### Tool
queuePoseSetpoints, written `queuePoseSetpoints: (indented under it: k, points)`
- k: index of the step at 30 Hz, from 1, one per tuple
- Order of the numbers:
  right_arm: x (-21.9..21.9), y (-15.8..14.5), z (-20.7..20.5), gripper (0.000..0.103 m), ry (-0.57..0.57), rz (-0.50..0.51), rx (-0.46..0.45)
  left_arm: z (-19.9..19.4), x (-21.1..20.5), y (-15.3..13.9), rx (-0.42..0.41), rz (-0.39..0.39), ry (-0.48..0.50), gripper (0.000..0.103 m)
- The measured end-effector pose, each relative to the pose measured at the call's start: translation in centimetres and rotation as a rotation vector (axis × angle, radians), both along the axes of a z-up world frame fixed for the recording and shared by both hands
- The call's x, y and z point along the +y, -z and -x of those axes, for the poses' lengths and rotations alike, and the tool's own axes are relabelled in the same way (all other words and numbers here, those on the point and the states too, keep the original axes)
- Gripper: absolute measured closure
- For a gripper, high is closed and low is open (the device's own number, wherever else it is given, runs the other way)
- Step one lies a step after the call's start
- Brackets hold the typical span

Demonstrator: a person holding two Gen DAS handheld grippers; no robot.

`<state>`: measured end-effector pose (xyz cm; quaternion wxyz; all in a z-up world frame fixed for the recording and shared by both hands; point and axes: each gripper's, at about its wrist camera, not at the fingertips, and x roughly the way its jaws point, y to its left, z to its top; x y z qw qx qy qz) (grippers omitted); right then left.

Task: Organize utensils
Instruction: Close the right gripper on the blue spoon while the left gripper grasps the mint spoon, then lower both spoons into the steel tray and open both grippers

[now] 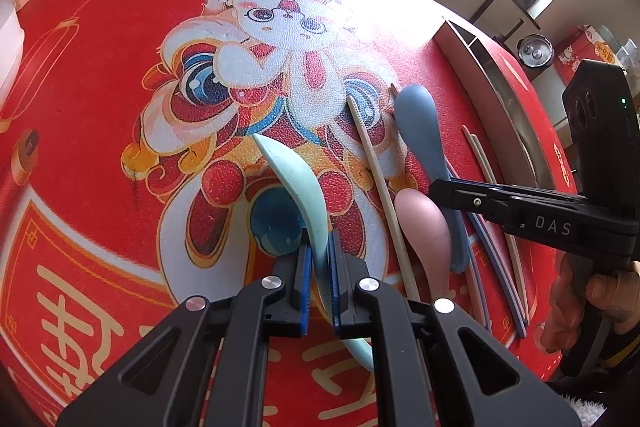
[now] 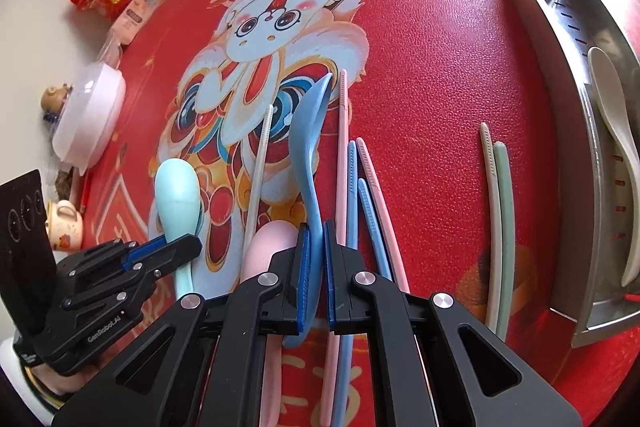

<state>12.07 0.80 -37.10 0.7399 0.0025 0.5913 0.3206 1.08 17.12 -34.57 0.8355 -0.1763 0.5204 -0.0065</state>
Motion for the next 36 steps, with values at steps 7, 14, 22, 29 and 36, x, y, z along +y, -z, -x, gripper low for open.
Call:
queuePoseSetpoints:
  k: [7, 14, 22, 29, 36]
  points:
    - [-0.2, -1.2, 0.3, 0.096, -0.008, -0.039, -0.023, -0.6, 0.4, -0.5, 0.032, 0.016, 0.0, 0.096]
    - [-1.6, -2.3, 0.5, 0.096, 0.026, -0.101, -0.02, -1.8, 0.3, -3.3, -0.005, 0.018, 0.01, 0.096]
    - [-5.8, -5.3, -1.0, 0.096, 0.122, -0.157, -0.086, -4.7, -3.3, -6.3, -0.066, 0.032, 0.12, 0.096]
    - [-11.3, -6.9, -3.3, 0.096, 0.217, -0.093, -0.168, -7.9, -7.7, -7.3, -0.096, 0.057, 0.221, 0.096]
    - [-14.9, -6.9, -5.2, 0.096, 0.274, -0.029, -0.192, -10.6, -10.9, -7.1, -0.099, 0.08, 0.274, 0.096]
